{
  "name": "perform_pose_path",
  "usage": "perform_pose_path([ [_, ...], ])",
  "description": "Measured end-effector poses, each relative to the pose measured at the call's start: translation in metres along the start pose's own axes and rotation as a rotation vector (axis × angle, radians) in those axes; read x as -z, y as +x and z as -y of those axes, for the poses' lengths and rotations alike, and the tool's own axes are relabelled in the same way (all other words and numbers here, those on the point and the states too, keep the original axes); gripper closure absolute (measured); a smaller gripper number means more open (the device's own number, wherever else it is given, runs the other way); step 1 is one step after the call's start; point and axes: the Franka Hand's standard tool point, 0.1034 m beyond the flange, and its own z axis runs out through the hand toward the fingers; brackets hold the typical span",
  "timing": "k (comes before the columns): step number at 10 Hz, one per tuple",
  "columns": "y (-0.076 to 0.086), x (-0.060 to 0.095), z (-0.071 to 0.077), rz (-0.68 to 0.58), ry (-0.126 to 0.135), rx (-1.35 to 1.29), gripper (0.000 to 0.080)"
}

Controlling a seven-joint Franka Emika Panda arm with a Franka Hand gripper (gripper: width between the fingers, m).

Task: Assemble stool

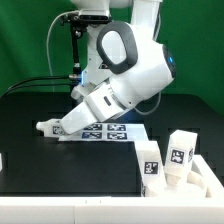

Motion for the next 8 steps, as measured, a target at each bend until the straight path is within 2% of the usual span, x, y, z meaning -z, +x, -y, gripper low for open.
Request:
perform_pose_path([
  [2,0.002,-0.001,0.004,0.004,0.0,0.0,0.0162],
  [4,0.002,-0.001,0.004,0.005,0.0,0.0,0.048],
  [5,-0.002,0.004,0.005,0.035,0.027,-0.004,0.0479],
  [6,-0.003,0.029,-0.002,0.077,0.065,-0.049,0.0479],
  [7,-0.001,0.066,-0.016,0.098,0.08,-0.099,0.0479],
  [8,-0.006,0.092,-0.029,0.117,0.087,-0.089,0.0479],
])
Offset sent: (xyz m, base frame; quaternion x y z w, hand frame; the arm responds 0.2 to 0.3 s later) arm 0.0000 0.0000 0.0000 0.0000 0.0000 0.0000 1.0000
